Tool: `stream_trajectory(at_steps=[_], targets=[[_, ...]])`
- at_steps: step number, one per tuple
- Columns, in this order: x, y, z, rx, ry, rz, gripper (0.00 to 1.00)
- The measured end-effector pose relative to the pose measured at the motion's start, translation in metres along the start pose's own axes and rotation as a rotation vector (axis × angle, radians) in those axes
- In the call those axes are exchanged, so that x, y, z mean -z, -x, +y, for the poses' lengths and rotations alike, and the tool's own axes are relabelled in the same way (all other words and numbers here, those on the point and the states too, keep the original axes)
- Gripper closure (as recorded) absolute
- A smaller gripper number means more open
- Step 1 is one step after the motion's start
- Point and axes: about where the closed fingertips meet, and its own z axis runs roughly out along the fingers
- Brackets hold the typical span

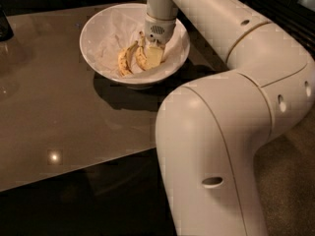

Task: Pick banana from white bowl

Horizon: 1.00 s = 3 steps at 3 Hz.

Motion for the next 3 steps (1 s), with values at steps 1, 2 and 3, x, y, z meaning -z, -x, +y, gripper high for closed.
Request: stream_trajectory(at_steps=[1, 2, 3], targets=[[0.0000, 0.0000, 0.0000, 0.000, 0.000, 0.000, 0.88], [0.0000, 0.0000, 0.0000, 0.000, 0.000, 0.000, 1.00], [0.0078, 0.0014, -0.0009, 0.014, -0.037, -0.037, 1.00]])
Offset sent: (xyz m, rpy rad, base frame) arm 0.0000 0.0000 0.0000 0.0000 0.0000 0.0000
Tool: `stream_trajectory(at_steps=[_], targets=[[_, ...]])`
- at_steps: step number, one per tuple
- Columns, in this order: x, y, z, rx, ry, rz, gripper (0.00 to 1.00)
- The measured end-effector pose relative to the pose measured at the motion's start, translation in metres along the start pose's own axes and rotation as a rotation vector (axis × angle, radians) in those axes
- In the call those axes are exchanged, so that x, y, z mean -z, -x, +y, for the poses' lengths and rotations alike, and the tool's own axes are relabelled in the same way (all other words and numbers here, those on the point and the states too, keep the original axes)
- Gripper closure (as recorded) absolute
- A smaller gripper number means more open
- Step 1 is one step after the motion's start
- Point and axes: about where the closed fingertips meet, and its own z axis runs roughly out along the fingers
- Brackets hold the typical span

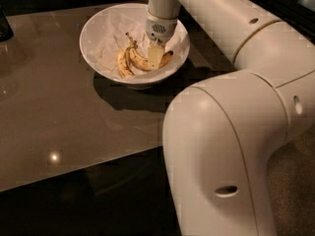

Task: Pick banana from white bowl

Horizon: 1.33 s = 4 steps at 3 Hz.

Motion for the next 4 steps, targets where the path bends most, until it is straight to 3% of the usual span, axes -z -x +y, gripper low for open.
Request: stream_trajectory(at_steps=[2, 3, 4], targets=[[0.052, -0.015, 0.026, 0.057, -0.102, -0.098, 1.00], [0.080, -0.021, 0.044, 0.109, -0.133, -0.155, 1.00], [0.082, -0.020, 0.043, 0.111, -0.136, -0.166, 1.00]])
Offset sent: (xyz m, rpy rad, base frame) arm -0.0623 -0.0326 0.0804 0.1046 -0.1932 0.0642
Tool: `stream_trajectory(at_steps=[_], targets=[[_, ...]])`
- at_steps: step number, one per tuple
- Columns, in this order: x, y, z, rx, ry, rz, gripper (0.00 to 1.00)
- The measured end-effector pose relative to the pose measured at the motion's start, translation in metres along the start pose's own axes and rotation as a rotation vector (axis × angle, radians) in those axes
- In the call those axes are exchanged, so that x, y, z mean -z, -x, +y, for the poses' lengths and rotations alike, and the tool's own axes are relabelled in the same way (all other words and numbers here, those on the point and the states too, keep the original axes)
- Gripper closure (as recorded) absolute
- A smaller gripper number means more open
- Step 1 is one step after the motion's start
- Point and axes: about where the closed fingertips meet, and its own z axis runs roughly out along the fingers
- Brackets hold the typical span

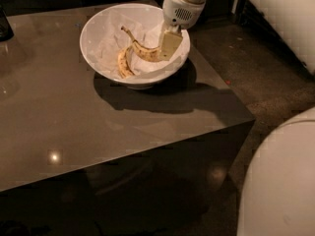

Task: Pick banana from white bowl

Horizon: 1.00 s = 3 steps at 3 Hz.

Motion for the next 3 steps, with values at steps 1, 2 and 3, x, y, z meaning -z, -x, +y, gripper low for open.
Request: stream_trajectory(at_steps=[1, 2, 3], targets=[[0.028, 0.006, 0.016, 0.036, -0.001, -0.063, 1.00], [0.049, 0.011, 0.030, 0.066, 0.002, -0.112, 1.00], [0.071, 0.019, 0.055, 0.119, 0.004, -0.164, 1.00]])
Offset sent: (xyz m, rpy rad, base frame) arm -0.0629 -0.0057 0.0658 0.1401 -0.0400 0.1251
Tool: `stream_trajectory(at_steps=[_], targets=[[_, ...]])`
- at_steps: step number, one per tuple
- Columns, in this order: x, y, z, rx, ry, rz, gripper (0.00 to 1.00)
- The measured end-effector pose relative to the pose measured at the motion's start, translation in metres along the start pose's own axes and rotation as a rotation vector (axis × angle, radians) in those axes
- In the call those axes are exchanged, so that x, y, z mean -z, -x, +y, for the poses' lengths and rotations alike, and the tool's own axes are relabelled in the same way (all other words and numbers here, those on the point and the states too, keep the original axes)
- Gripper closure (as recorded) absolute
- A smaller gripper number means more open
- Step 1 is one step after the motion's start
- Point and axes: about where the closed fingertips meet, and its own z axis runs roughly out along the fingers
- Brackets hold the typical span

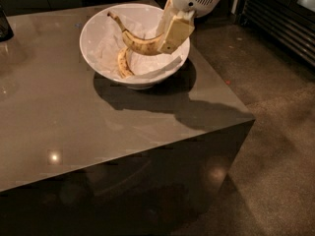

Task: Pick banana from white bowl

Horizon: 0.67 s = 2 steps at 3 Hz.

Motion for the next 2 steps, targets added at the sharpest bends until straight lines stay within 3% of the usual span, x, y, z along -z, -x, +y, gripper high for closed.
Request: stream_trajectory(at_steps=[2], targets=[[0.0054, 0.0101, 0.0078, 0.023, 0.009, -0.021, 1.00]])
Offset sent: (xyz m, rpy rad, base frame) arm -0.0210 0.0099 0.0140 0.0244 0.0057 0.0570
